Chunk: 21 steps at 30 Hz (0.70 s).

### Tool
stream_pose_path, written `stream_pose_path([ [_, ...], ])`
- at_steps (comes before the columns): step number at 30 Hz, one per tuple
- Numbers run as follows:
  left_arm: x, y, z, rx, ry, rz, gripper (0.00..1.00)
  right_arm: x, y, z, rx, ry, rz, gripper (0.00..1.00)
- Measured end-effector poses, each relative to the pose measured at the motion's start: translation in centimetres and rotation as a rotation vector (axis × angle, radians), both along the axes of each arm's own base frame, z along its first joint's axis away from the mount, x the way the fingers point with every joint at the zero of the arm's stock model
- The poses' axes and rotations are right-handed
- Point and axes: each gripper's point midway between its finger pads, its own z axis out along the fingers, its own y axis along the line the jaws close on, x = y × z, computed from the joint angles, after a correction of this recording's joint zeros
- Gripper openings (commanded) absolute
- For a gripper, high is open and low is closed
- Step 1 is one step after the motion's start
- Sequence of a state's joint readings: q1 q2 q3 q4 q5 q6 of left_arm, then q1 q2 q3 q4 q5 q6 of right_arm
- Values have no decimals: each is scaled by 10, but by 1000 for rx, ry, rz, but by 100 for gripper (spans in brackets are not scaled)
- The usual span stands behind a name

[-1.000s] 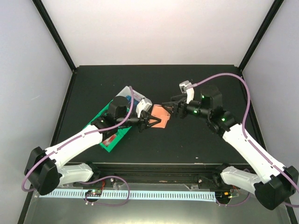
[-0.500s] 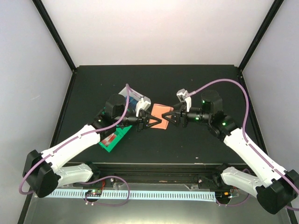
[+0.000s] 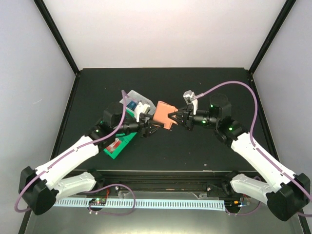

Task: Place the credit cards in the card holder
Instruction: Turn over the card holder at the center of the board.

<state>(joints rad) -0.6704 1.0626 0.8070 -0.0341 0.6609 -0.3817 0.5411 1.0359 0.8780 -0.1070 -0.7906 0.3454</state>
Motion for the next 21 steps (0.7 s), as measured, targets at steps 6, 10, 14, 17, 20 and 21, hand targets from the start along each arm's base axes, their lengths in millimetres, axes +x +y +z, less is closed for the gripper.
stream_pose_path([
  [6, 24, 54, 6, 13, 85, 305, 83, 29, 11, -5, -11, -53, -39, 1],
  [10, 33, 93, 8, -2, 170, 504, 99, 50, 17, -10, -63, -161, -70, 1],
  [14, 36, 115, 25, -46, 219, 608, 99, 52, 18, -7, -80, -330, -54, 1],
  [17, 39, 122, 59, -112, 226, 641, 99, 36, 19, 2, -63, -532, -22, 1],
  [20, 38, 118, 90, -201, 262, 600, 99, 13, 23, 13, -37, -745, 18, 1],
  [21, 36, 114, 95, -230, 289, 569, 98, 7, 27, 18, -32, -808, 28, 1],
])
